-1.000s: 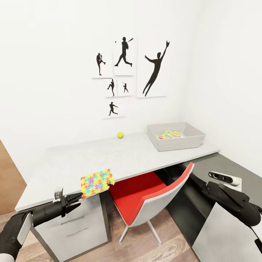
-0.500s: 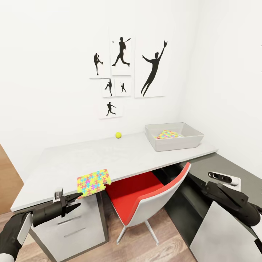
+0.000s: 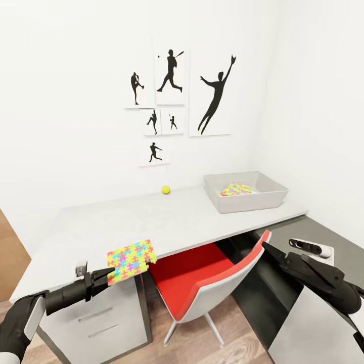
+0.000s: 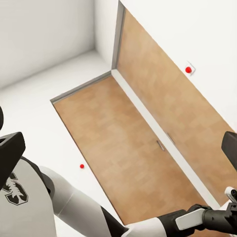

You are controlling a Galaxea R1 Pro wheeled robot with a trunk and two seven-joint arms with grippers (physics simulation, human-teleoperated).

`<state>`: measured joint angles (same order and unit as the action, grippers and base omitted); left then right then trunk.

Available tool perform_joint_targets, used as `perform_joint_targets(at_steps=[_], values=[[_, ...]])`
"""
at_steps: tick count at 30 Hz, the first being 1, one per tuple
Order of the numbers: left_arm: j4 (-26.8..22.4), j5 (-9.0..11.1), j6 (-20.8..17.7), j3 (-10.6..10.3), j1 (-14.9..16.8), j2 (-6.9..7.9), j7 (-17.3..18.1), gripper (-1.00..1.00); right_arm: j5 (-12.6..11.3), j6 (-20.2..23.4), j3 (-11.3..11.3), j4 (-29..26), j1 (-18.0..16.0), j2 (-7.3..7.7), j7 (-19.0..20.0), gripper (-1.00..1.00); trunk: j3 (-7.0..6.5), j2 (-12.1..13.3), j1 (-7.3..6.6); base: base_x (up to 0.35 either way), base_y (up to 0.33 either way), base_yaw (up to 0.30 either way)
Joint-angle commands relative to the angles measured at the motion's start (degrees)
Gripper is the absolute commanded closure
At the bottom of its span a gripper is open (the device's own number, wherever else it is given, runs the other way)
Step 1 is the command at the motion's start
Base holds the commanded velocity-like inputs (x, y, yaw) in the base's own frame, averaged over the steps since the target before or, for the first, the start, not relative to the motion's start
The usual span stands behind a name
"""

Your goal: Put all the toys in the child's room - the three board games (two on the bed and one on the table), the two jigsaw puzzles on the table, and the tennis ball on the table - inside the toy box on the table in the child's room.

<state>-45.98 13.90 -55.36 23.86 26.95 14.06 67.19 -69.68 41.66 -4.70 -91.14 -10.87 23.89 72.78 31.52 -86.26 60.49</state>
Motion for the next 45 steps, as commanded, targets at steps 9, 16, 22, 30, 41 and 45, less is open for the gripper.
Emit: perform_joint_targets(at_steps=[9, 16, 22, 30, 41, 45], values=[[0.0, 0.1, -0.3, 0.0, 0.0, 0.0, 0.1, -1.0, -0.3, 0.4, 0.0, 0.0, 0.0, 0.03, 0.0, -1.0, 0.06, 0.0, 0.0, 0.009, 0.004, 0.0], [0.0, 0.1, -0.3, 0.0, 0.0, 0.0, 0.1, -1.0, -0.3, 0.4, 0.0, 0.0, 0.0, 0.04, 0.0, -1.0, 0.06, 0.0, 0.0, 0.009, 0.0, 0.0], [0.0, 0.1, -0.3, 0.0, 0.0, 0.0, 0.1, -1.0, -0.3, 0.4, 0.0, 0.0, 0.0, 0.02, 0.0, -1.0, 0.06, 0.0, 0.0, 0.094, 0.0, 0.0], [0.0, 0.1, -0.3, 0.0, 0.0, 0.0, 0.1, -1.0, -0.3, 0.4, 0.0, 0.0, 0.0, 0.01, 0.0, -1.0, 0.06, 0.0, 0.0, 0.024, 0.0, 0.0], [0.0, 0.1, -0.5, 0.0, 0.0, 0.0, 0.1, 1.0, -0.3, 0.4, 0.0, 0.0, 0.0, 0.01, -0.1, -1.0, 0.06, 0.0, 0.0, 0.001, 0.0, 0.0], [0.0, 0.1, -0.7, 0.0, 0.0, 0.0, 0.0, 1.0, -0.3, 0.4, 0.0, 0.0, 0.0, 0.02, -0.6, -1.0, 0.06, 0.0, 0.0, 0.0, 0.0, 0.0]])
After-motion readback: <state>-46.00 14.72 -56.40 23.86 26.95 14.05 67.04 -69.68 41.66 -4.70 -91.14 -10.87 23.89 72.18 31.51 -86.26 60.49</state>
